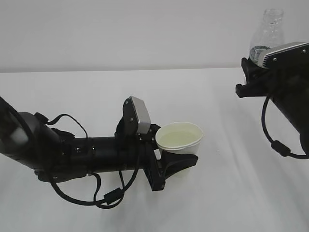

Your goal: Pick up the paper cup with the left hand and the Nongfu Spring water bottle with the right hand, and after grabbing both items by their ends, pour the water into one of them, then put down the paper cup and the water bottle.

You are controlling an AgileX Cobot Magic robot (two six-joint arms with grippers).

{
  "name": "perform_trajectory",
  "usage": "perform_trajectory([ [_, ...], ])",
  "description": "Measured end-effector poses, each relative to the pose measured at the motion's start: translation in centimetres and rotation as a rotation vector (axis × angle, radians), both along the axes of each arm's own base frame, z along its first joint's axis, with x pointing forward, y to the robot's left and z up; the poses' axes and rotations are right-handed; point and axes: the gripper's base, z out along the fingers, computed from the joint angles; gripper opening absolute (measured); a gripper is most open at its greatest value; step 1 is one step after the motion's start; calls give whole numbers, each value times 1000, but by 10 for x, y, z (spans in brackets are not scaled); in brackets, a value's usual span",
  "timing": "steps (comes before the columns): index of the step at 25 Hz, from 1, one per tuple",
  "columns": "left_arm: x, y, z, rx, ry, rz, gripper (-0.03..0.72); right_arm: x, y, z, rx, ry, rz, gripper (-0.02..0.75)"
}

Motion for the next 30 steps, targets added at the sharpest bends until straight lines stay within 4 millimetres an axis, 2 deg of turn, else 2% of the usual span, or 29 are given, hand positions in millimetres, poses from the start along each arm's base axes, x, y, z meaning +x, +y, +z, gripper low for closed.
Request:
perform_trajectory([
  [30, 8, 2, 2, -21, -21, 94, 435, 0, -4, -1, 14, 6, -46, 408],
])
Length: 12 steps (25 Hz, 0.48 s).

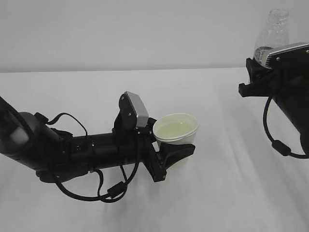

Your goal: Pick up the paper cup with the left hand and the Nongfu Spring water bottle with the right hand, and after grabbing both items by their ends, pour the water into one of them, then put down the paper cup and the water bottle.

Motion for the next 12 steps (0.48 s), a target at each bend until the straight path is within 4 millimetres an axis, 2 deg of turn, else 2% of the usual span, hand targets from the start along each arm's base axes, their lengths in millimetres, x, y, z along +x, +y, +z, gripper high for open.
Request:
perform_trajectory([
  [12, 7, 5, 1, -9, -9, 65, 435, 0, 0, 0, 0, 2, 0, 408],
])
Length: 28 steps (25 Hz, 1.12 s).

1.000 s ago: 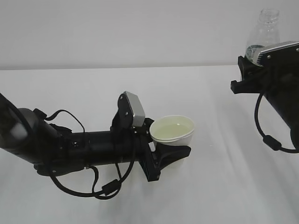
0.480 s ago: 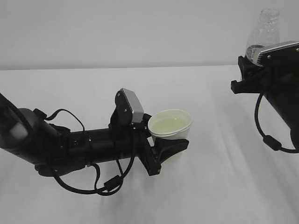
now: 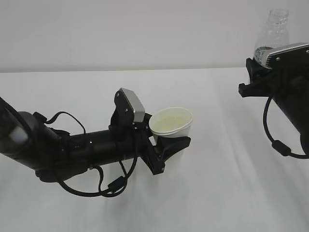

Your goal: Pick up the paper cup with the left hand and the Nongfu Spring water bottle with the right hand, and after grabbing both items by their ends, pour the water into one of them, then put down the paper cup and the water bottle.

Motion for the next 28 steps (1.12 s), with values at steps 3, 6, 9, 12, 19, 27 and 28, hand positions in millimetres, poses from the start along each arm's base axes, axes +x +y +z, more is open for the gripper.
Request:
perform_trajectory([
  [3, 5, 6, 0, 0, -1, 21, 435, -1, 0, -1, -1, 6, 0, 408],
  [6, 11, 14, 0, -1, 0, 50, 435, -1, 0, -1, -1, 6, 0, 408],
  [9, 18, 22, 0, -2, 0, 79, 435, -1, 0, -1, -1, 6, 0, 408],
  [12, 24, 30, 0, 0, 1, 106, 435, -1, 0, -1, -1, 6, 0, 408],
  [19, 38, 51, -1, 13, 9, 178, 435, -1, 0, -1, -1, 6, 0, 407],
  [27, 48, 68, -3, 35, 5, 232, 435, -1, 0, -1, -1, 6, 0, 407],
  [28, 49, 70, -3, 38, 4, 238, 435, -1, 0, -1, -1, 6, 0, 407],
])
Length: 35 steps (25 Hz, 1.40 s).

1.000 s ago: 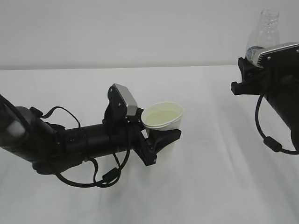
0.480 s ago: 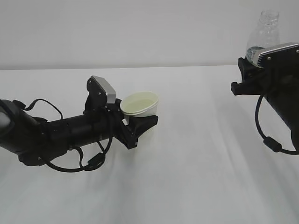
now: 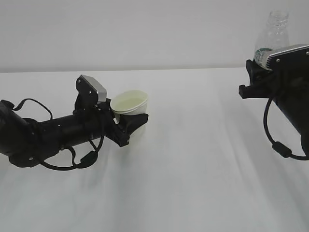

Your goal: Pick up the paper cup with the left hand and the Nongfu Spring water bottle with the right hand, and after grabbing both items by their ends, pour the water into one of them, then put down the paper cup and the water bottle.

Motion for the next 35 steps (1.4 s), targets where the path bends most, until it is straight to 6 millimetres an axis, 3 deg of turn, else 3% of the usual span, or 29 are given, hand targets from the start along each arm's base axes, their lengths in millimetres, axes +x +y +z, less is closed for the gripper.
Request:
perform_trajectory([
  [35, 39, 88, 2, -11, -21, 355, 435, 0, 0, 0, 0, 0, 0, 407],
])
